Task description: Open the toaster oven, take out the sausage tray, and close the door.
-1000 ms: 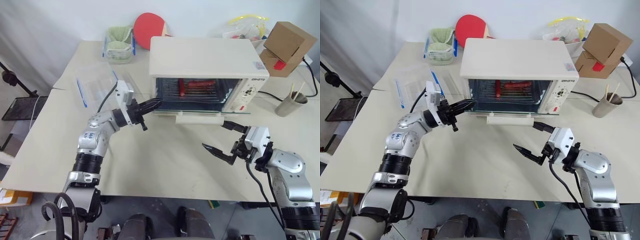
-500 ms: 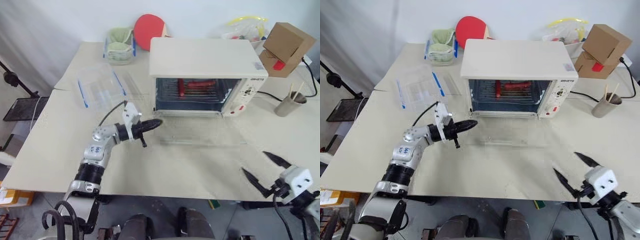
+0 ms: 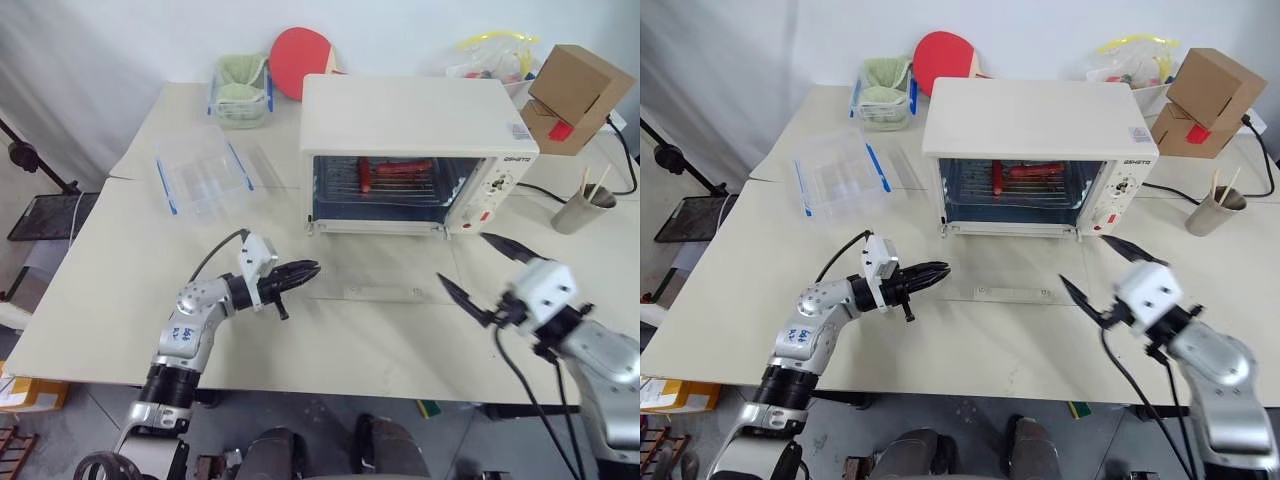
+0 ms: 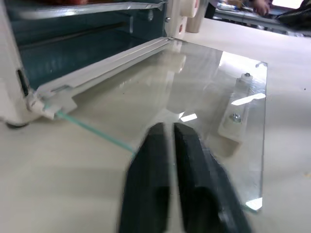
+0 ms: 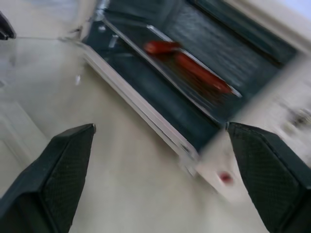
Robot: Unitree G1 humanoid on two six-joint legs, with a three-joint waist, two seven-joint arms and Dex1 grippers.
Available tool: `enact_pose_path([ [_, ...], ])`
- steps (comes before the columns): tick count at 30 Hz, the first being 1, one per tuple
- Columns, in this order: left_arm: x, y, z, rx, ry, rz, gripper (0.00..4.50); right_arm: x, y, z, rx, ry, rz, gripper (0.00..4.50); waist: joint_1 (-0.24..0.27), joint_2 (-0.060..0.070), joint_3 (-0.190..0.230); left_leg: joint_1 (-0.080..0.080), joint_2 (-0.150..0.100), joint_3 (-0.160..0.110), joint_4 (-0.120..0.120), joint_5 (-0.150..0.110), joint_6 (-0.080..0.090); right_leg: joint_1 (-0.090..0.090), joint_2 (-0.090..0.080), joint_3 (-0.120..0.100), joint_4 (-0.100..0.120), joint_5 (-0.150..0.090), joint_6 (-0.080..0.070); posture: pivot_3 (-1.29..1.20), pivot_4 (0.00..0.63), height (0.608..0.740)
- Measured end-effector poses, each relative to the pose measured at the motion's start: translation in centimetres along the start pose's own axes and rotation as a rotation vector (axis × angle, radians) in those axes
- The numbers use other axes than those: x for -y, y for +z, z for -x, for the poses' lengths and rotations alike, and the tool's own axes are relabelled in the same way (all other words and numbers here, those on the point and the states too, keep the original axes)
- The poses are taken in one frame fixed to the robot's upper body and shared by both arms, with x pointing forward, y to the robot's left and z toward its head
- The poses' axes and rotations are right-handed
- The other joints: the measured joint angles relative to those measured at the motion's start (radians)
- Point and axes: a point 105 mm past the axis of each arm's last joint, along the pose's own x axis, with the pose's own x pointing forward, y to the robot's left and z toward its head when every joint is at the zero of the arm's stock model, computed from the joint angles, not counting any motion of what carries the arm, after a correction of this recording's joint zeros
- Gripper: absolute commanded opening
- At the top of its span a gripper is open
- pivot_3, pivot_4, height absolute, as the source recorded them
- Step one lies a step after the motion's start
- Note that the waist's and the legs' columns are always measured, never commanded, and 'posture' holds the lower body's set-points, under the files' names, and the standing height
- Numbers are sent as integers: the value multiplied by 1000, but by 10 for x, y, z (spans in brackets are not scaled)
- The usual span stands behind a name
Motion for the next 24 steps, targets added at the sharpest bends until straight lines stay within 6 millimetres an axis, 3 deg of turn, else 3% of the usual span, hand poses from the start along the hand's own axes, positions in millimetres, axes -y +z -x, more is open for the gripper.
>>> enact_pose_path([
  [6,1,20,30,67,90,-43,3090,-2,16,-58,-1,-51,235,4500,-7,0,0,-2,-1,-1,0,0,0,0,0,-2,-1,0,0,0,150,740],
  [10,4,28,48,109,211,-52,4244,13,20,-94,-32,-147,442,4500,-17,0,0,-2,-1,-3,0,0,0,0,0,-3,0,0,0,0,150,740],
  [13,2,35,56,160,325,-42,4244,17,20,-107,-49,-159,515,4500,-20,0,0,-2,-1,-3,0,0,0,0,1,-3,-1,0,0,0,150,740],
  [17,9,29,68,150,404,-13,4244,5,-4,-120,-110,-87,547,4500,-20,0,0,-3,-1,-2,0,0,0,0,1,-4,-1,0,0,0,150,740],
  [22,12,32,65,156,400,-22,4244,6,-1,-135,-93,-99,585,4500,-26,0,0,-2,0,-2,0,1,0,0,1,-3,-1,0,0,0,150,740],
  [24,13,33,64,157,394,-24,4290,7,-1,-140,-93,-111,592,4104,-29,0,0,-2,0,-2,0,1,0,0,2,-3,-1,0,0,0,150,740],
])
